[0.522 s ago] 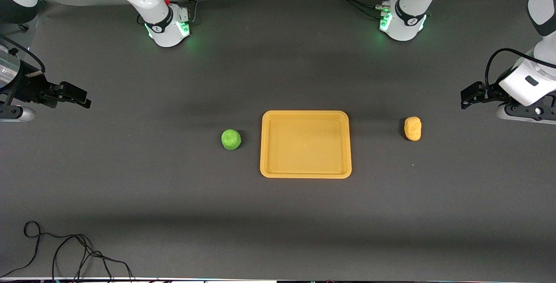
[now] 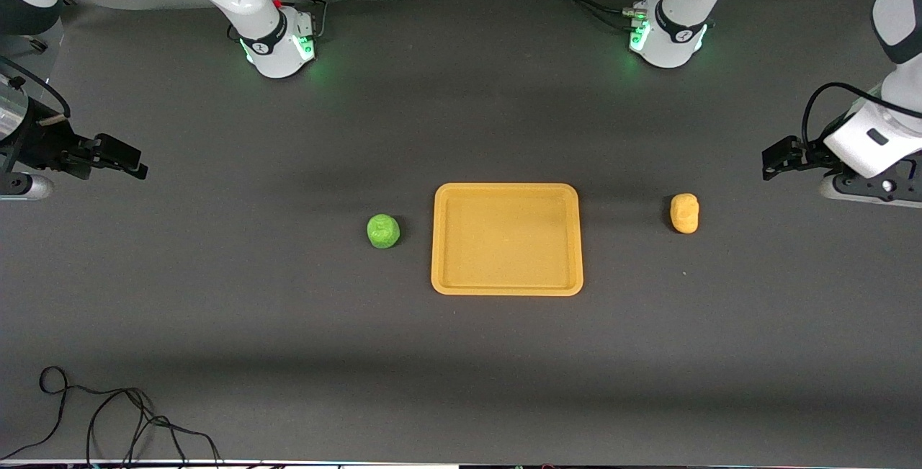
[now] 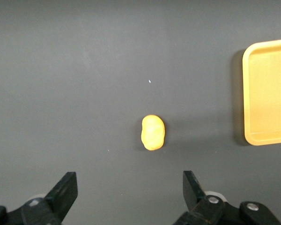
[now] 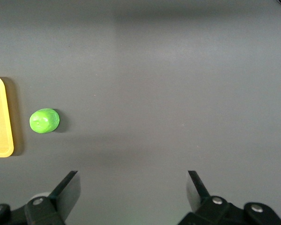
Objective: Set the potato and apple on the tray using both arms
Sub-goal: 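Reach the left gripper toward the yellow potato while the right gripper starts moving, then grasp the potato with the left gripper while the right gripper grasps the apple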
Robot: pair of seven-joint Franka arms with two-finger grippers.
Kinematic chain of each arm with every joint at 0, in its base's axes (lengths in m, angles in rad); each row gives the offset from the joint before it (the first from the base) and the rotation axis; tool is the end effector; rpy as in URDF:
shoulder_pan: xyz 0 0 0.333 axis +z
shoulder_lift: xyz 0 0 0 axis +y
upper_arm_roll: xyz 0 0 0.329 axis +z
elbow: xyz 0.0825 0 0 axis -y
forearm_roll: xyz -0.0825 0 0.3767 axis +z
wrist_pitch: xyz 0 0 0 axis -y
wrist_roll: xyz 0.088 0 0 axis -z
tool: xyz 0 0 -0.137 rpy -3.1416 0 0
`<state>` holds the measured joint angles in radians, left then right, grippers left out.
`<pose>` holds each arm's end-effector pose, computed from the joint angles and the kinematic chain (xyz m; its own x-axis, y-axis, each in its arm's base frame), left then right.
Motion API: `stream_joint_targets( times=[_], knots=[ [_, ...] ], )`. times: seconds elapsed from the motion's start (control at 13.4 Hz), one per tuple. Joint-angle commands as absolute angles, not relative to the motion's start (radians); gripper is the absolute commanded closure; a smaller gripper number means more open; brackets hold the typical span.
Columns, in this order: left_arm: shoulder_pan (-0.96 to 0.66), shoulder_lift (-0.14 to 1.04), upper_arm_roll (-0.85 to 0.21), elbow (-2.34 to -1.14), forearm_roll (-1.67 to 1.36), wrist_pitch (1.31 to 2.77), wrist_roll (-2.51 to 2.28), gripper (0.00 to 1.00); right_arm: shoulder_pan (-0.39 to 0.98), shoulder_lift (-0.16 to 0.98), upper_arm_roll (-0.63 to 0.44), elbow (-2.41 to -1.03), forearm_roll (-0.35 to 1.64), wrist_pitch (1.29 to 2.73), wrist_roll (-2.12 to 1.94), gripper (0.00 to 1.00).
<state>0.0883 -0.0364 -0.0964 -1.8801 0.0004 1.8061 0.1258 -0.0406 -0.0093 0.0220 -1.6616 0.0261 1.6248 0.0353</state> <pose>0.5383 -0.0049 0.5024 0.9903 -0.1334 -0.0379 -0.1335 -0.9911 0.0009 0.5458 -0.0067 0.5750 0.9981 -0.0553 -0.0284 -0.0560 -0.9981 -0.0248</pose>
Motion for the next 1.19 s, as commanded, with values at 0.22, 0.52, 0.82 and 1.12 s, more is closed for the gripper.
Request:
stream_joint_targets(
  times=[0.22,0.52,0.82,1.12],
  knots=[
    [0.066,0.096,-0.106,-1.943,0.011,1.83,0.132,0.02,-0.038,0.005,0.02,-1.643,0.021,1.603,0.008,0.0],
    [0.026,0.306,-0.11,-1.954,-0.009,1.971,0.149,0.0,-0.005,0.011,0.029,-1.678,0.023,1.612,0.02,0.0],
    [0.014,0.462,-0.114,-1.966,-0.003,1.999,0.169,0.01,0.124,0.008,0.029,-1.771,0.037,1.71,0.156,0.0],
    [0.006,0.477,-0.114,-1.974,0.005,1.957,0.169,0.05,0.372,0.011,0.029,-1.853,0.037,1.85,0.464,0.0]
  ],
)
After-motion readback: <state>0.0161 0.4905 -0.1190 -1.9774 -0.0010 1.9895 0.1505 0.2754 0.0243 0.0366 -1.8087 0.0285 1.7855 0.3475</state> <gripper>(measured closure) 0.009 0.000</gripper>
